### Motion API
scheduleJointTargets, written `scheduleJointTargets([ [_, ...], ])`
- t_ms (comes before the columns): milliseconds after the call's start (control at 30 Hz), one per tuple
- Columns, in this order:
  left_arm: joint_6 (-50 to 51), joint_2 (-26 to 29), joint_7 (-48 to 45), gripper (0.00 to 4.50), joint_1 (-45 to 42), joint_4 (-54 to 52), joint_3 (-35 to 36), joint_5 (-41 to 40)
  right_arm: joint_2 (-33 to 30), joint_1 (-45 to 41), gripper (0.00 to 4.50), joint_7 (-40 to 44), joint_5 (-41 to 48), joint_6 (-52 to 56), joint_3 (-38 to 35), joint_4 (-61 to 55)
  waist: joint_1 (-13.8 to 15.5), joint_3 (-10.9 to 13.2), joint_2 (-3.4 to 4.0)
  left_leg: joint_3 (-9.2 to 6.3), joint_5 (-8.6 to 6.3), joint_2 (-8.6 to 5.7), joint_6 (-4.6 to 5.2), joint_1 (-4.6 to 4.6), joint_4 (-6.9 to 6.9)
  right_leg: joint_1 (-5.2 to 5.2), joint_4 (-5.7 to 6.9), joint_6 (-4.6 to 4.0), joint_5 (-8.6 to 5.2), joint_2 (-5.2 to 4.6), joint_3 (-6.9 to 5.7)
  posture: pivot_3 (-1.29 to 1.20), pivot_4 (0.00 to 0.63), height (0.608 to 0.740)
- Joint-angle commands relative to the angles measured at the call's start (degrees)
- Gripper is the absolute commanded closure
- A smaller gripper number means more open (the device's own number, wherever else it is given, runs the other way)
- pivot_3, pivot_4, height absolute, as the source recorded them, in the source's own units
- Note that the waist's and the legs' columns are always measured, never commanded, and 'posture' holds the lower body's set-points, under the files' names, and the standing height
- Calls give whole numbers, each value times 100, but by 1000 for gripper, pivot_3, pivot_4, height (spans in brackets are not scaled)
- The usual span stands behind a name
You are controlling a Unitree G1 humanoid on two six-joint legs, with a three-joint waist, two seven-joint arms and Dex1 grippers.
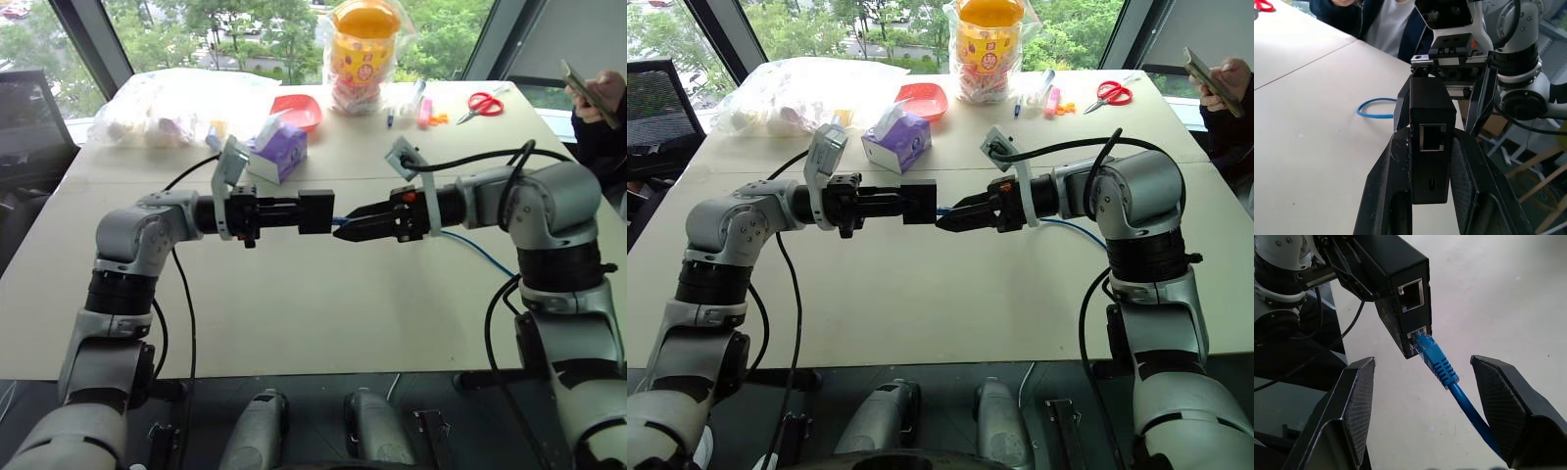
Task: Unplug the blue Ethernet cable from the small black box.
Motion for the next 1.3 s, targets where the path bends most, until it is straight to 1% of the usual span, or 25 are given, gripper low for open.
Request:
scheduleJointTargets([
  [33, -134, 8, -47, 4046, -127, -174, 73, -39, -64, -122, 1254, -27, 221, -94, -8, -159, 0, 0, 0, 0, 0, 0, 0, 0, 0, 0, 0, 0, 0, 0, 0, 0, 150, 740],
  [67, -143, 7, -56, 4046, -123, -180, 67, -34, -73, -124, 1254, -37, 241, -107, 1, -158, 0, 0, 0, 0, 0, 0, 0, 0, 0, 0, 0, 0, 0, 0, 0, 0, 150, 740],
  [133, -139, -1, -59, 4046, -118, -196, 61, -34, -104, -127, 1820, -52, 271, -133, 32, -151, 0, 0, 0, 0, 0, 0, 0, 0, 1, 0, 0, 1, 0, 0, 0, 0, 150, 740],
  [167, -148, -2, -69, 4046, -114, -200, 48, -22, -123, -126, 2151, -64, 270, -149, 58, -141, 0, 0, 0, 0, 0, 0, 0, 0, 0, 0, 0, 1, 0, 0, 0, 0, 150, 740],
  [233, -142, -3, -88, 4046, -114, -210, 31, -17, -162, -114, 3073, -88, 277, -170, 99, -125, -1, 0, 0, 0, 0, 0, 0, 0, 0, 0, 0, 1, 0, 0, 0, 0, 150, 740],
  [767, -262, 119, -429, 4046, -75, -240, -132, 84, -360, -153, 3073, -47, 546, -182, 198, -180, 0, 0, 0, 1, 0, 0, 1, 0, 1, 0, 0, 1, 0, 0, 0, 0, 150, 740],
  [1300, -448, 112, -472, 4046, -26, -194, -201, 209, -427, -198, 3073, -61, 752, -138, 283, -318, 1, 0, 0, 1, -1, 1, 2, 0, 1, 0, 0, 1, 0, 0, 0, 0, 150, 740],
])
